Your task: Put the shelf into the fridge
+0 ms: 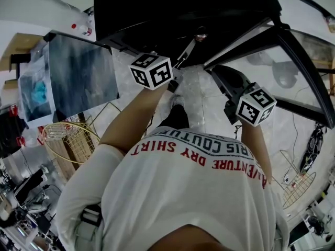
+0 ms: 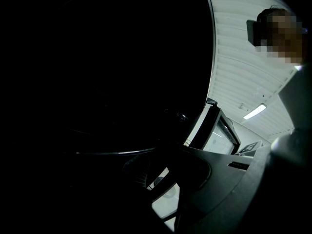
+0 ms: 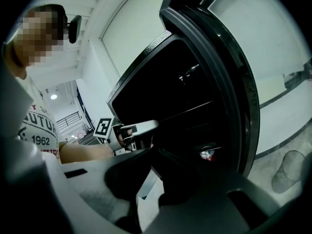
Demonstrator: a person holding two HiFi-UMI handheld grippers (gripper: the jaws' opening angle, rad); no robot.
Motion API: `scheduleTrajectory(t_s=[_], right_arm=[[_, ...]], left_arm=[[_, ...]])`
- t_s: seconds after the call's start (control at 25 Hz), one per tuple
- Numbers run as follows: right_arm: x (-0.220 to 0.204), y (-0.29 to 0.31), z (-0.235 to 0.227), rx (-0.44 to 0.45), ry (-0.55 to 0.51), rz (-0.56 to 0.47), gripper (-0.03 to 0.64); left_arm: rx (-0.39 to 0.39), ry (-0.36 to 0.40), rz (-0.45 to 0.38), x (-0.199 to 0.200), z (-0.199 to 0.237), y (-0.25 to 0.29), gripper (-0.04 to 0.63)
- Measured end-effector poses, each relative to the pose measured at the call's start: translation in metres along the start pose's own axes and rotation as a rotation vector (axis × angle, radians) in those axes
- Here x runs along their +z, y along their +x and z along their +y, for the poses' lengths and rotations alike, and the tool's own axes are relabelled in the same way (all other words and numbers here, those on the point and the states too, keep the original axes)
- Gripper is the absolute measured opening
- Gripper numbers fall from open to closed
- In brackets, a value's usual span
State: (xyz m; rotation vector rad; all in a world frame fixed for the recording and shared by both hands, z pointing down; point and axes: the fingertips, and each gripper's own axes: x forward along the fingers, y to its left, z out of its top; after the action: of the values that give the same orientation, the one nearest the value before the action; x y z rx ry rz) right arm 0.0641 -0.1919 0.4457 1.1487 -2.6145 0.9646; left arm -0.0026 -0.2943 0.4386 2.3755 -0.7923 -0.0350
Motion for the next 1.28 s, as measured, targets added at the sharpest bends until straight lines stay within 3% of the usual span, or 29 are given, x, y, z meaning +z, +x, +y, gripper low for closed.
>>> scheduleTrajectory(t_s=[0.72, 1.28], right_arm=[[-0.011, 0.004, -0.003, -0.008, 0.005, 0.027, 0.049], [-0.002, 0.003, 0.000, 0.014, 0.005, -0.017, 0.041]], left_arm=[[0.060, -0.007, -0.055, 0.019, 0.024, 0.013, 0.112], [0.097, 0.006, -0.056, 0.020, 0.028, 0.012, 0.114]])
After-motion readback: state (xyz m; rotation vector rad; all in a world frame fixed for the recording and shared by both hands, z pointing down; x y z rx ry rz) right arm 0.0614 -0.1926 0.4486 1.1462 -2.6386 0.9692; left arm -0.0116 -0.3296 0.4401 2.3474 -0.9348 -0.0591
